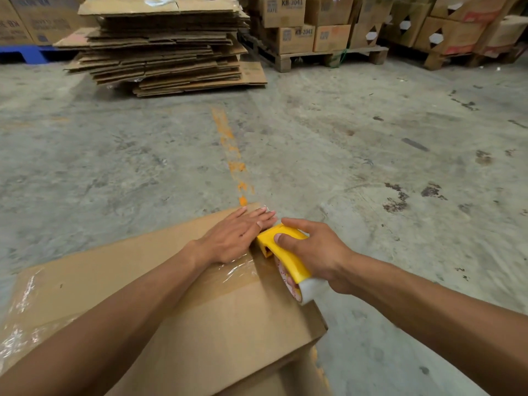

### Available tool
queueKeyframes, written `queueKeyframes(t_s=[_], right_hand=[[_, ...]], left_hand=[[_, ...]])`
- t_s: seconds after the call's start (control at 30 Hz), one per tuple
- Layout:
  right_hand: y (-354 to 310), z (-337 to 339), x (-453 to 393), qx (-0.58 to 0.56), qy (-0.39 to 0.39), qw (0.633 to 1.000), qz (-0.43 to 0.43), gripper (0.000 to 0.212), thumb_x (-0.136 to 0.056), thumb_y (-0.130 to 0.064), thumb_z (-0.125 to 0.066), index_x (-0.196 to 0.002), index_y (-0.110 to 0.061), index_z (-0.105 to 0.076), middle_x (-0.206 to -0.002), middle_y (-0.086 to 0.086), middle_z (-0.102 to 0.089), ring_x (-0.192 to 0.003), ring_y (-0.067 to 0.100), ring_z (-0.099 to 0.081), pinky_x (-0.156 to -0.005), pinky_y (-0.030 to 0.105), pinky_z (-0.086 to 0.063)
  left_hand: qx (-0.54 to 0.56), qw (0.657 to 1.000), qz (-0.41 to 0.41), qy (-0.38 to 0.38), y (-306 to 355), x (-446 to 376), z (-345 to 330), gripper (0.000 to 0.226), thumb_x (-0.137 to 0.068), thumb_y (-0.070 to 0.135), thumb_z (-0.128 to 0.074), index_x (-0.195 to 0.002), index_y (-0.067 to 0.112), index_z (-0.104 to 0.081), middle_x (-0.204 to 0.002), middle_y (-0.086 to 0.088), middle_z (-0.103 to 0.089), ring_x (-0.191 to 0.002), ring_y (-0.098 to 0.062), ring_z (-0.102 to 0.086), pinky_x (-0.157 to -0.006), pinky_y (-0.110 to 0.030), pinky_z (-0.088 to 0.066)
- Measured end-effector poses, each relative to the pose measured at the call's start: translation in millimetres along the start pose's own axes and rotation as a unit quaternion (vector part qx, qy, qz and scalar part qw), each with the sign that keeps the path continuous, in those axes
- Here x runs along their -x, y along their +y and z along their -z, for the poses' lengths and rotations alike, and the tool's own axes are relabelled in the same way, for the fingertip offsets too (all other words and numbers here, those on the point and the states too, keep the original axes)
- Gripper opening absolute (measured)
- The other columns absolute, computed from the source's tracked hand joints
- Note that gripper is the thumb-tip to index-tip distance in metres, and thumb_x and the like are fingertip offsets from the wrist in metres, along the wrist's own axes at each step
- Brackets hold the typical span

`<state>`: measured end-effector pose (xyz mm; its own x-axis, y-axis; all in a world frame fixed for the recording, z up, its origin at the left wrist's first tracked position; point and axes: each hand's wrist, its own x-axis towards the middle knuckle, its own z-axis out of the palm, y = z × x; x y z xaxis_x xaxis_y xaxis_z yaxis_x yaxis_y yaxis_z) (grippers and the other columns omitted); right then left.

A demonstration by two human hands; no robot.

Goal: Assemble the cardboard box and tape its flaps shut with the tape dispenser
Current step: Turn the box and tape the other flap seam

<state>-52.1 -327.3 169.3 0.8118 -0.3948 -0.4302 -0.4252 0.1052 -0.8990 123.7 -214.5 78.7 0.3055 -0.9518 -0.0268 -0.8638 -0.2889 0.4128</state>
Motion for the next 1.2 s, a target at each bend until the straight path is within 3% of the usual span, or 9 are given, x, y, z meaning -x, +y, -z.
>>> queueKeyframes(t_s=[0.07, 0.2, 0.3, 0.47, 0.7, 0.83, 0.93, 1.03, 1.2], right_hand=[[0.2, -3.0, -5.7, 0.002, 0.011, 1.0, -0.006, 0.043, -0.093, -0.016, -0.065, -0.132, -0.029, -0.052, -0.08, 0.017, -0.061, -0.033, 0.021, -0.056, -0.04, 0.026, -0.049], [-2.3, -5.0, -18.6, 0.043, 0.02, 0.999, -0.014, 0.047, -0.091, -0.02, -0.068, -0.136, -0.024, -0.053, -0.065, 0.008, -0.066, -0.039, 0.025, -0.058, -0.061, 0.042, -0.054], [-5.3, -5.3, -23.9, 0.033, 0.016, 0.999, -0.028, 0.048, -0.092, -0.017, -0.067, -0.138, -0.021, -0.051, -0.061, 0.01, -0.065, -0.036, 0.024, -0.057, -0.051, 0.034, -0.052], [-5.4, -0.6, -19.9, 0.045, 0.003, 0.999, -0.03, 0.049, -0.092, -0.018, -0.068, -0.138, -0.024, -0.051, -0.075, 0.014, -0.066, -0.042, 0.026, -0.059, -0.051, 0.032, -0.054], [35.4, 29.2, 71.0, 0.047, -0.012, 0.995, -0.082, 0.05, -0.095, -0.015, -0.063, -0.141, -0.02, -0.046, -0.057, 0.018, -0.061, -0.038, 0.023, -0.054, -0.045, 0.026, -0.05], [46.0, 42.7, 106.0, 0.018, 0.006, 0.997, -0.07, 0.051, -0.094, -0.014, -0.064, -0.141, -0.021, -0.047, -0.06, 0.02, -0.061, -0.037, 0.024, -0.053, -0.045, 0.028, -0.051], [55.7, 35.5, 103.1, -0.01, 0.009, 0.997, -0.072, 0.052, -0.093, -0.011, -0.064, -0.141, -0.019, -0.046, -0.059, 0.02, -0.058, -0.034, 0.024, -0.052, -0.041, 0.027, -0.049], [63.4, 32.7, 101.2, -0.03, 0.014, 0.997, -0.066, 0.049, -0.093, -0.012, -0.066, -0.137, -0.024, -0.051, -0.056, 0.017, -0.057, -0.033, 0.024, -0.052, -0.04, 0.027, -0.048], [65.5, 35.8, 91.4, -0.02, 0.014, 0.998, -0.063, 0.044, -0.092, -0.015, -0.068, -0.132, -0.026, -0.054, -0.065, 0.016, -0.061, -0.036, 0.024, -0.055, -0.045, 0.03, -0.05]], left_hand=[[-0.009, 1.0, -0.003, -0.01, -7.8, -2.8, 1.6, 0.068, -0.092, 0.049, 0.008, -0.151, 0.037, -0.024, -0.157, 0.025, -0.015, -0.145, 0.009, -0.002, -0.121, -0.027, 0.002], [-0.037, 0.999, -0.011, -0.02, -23.4, -8.7, 4.1, 0.056, -0.1, 0.033, -0.002, -0.151, 0.04, -0.026, -0.157, 0.025, -0.02, -0.145, 0.007, -0.005, -0.121, -0.03, -0.001], [-0.043, 0.999, -0.009, -0.019, -23.8, -11.1, 6.3, 0.056, -0.099, 0.032, -0.003, -0.151, 0.039, -0.025, -0.157, 0.024, -0.02, -0.145, 0.005, -0.007, -0.121, -0.03, -0.001], [-0.056, 0.998, -0.004, -0.017, -24.7, -8.8, 4.7, 0.053, -0.102, 0.037, -0.004, -0.151, 0.041, -0.022, -0.157, 0.024, -0.018, -0.146, 0.005, -0.005, -0.12, -0.028, 0.002], [-0.085, 0.996, 0.004, -0.017, -20.4, -8.8, 6.2, 0.052, -0.101, 0.044, -0.006, -0.15, 0.044, -0.021, -0.157, 0.025, -0.019, -0.147, 0.0, -0.009, -0.121, -0.037, -0.003], [-0.144, 0.989, 0.013, -0.02, -7.6, -8.8, 5.4, 0.051, -0.102, 0.041, -0.016, -0.153, 0.037, -0.018, -0.16, 0.018, -0.017, -0.149, -0.009, -0.009, -0.12, -0.041, -0.005], [-0.157, 0.987, 0.03, -0.001, 17.9, 0.2, 1.7, 0.061, -0.096, 0.046, -0.011, -0.154, 0.03, -0.018, -0.162, 0.01, -0.015, -0.15, -0.013, -0.008, -0.119, -0.042, -0.006], [-0.16, 0.987, -0.02, -0.021, 55.9, 15.2, -10.0, 0.071, -0.09, 0.055, -0.003, -0.155, 0.028, -0.016, -0.163, 0.008, -0.01, -0.15, -0.013, -0.003, -0.119, -0.041, 0.0], [-0.176, 0.983, -0.044, -0.028, 75.7, 33.3, -37.0, 0.056, -0.103, 0.049, -0.011, -0.156, 0.032, -0.003, -0.162, 0.015, 0.0, -0.149, -0.01, 0.011, -0.12, -0.04, 0.007]])
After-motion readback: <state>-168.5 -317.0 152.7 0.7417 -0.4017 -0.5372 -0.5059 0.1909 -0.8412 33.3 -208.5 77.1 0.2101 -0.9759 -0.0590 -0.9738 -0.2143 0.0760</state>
